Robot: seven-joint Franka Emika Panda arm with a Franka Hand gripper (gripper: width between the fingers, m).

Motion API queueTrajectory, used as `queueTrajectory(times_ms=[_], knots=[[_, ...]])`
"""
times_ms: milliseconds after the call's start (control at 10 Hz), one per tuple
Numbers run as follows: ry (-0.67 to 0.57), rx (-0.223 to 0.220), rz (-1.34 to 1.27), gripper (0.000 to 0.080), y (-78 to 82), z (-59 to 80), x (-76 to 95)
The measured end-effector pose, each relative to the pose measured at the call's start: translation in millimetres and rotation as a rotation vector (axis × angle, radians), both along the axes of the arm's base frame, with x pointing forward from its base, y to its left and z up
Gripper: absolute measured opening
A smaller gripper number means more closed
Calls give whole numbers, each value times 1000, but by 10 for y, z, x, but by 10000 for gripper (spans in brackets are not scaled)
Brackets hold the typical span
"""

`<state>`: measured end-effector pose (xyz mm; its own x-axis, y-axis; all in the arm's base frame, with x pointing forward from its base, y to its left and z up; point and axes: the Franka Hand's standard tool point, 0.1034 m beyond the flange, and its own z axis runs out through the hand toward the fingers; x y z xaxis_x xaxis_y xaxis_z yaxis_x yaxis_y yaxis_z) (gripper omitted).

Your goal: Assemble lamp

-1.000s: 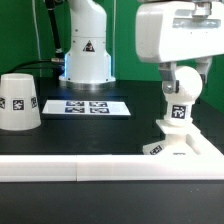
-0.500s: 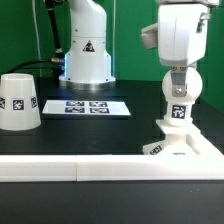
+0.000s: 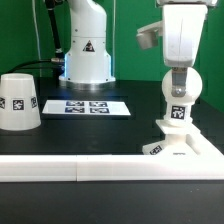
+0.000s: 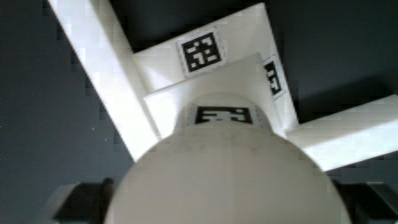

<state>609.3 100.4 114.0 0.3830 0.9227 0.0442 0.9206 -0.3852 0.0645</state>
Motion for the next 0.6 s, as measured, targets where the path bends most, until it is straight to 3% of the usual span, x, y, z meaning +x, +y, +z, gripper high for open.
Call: queueTrajectory(times_ms=[200, 600], knots=[[2, 7, -83, 577, -42, -1, 0], [8, 61, -552, 580, -77, -8, 8]])
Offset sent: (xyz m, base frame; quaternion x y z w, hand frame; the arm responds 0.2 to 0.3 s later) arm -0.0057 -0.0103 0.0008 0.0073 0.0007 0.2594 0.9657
